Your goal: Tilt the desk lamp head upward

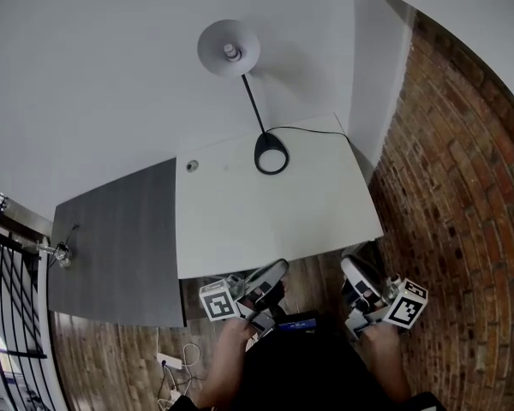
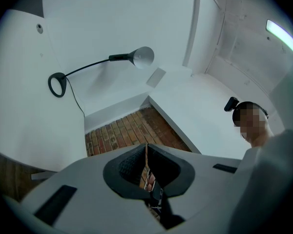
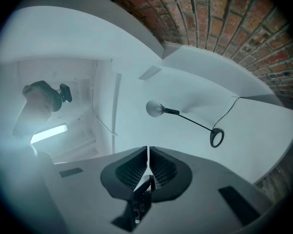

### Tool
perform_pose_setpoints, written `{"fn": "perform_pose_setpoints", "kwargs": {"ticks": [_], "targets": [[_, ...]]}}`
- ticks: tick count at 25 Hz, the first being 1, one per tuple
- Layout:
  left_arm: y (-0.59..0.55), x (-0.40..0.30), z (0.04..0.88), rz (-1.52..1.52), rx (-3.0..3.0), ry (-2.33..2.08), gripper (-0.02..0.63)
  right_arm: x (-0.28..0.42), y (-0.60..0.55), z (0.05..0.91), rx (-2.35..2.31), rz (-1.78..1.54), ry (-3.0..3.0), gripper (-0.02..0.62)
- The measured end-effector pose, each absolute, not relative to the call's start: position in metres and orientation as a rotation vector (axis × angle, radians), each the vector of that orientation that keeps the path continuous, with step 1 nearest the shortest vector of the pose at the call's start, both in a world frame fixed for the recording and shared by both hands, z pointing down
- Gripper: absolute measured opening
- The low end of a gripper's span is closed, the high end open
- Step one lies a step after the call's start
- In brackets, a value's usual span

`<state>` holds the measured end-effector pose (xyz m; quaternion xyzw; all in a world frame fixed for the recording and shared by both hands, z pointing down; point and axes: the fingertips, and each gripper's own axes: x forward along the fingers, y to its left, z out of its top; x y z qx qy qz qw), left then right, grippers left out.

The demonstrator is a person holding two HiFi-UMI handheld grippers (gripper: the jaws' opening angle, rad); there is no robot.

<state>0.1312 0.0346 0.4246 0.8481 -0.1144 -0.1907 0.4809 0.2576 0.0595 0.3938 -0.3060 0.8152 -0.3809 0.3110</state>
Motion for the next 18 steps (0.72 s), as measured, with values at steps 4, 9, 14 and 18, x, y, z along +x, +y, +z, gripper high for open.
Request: {"fn": "perform_pose_setpoints", "kwargs": {"ticks": [4, 9, 14, 18], "targets": [[0.04, 0.135, 0.424, -0.471, 2.072, -0.287, 0.014, 0.262, 0.065, 0.394, -0.794, -1.007, 2.161, 0.025], [0.047, 0.142, 0.424, -0.473, 2.07, -0.298, 0.014, 0.266, 0.075, 0.389, -0.763, -0.988, 2.174, 0.025], [0.052, 0.151, 0.421, -0.472, 2.077, -0.297, 0.014, 0.273, 0.081, 0.386, -0.739, -0.98, 2.18, 0.025], [0.058, 0.159, 0.419, -0.464, 2.088, -0.295, 0.014, 0.28, 0.087, 0.384, -0.727, -0.964, 2.183, 0.025]]}}
